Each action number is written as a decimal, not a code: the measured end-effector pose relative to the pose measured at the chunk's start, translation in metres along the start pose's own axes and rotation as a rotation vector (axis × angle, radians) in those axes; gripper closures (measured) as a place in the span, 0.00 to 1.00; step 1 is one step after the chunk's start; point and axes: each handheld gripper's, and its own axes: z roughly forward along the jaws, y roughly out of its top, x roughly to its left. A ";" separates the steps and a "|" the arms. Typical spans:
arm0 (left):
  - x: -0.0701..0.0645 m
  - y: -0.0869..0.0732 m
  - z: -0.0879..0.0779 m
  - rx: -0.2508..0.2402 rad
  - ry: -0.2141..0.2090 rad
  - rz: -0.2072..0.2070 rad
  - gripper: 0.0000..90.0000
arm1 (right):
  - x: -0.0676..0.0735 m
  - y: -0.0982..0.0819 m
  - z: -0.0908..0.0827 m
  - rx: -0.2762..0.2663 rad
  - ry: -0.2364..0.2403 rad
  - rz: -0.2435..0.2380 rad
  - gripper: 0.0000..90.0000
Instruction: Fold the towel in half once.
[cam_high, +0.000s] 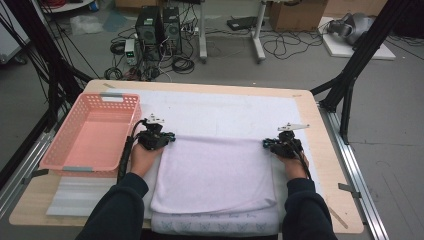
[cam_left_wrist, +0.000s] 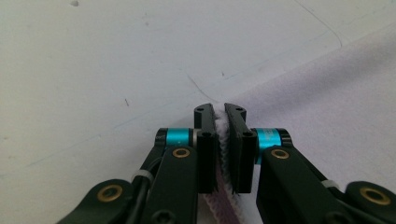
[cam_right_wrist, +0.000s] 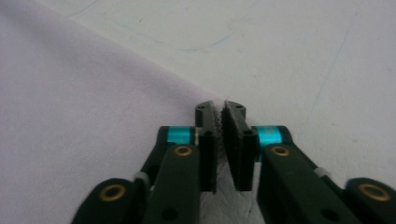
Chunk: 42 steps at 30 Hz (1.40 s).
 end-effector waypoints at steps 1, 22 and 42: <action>0.000 0.001 -0.001 -0.017 0.008 -0.010 0.94 | 0.000 0.001 0.000 0.000 -0.003 -0.018 0.95; 0.037 0.071 0.017 -0.169 0.049 -0.061 0.94 | -0.035 0.067 0.016 -0.110 -0.152 -0.032 0.96; 0.010 0.065 0.004 -0.154 -0.046 -0.035 0.47 | -0.027 0.070 0.003 -0.177 -0.108 0.023 0.66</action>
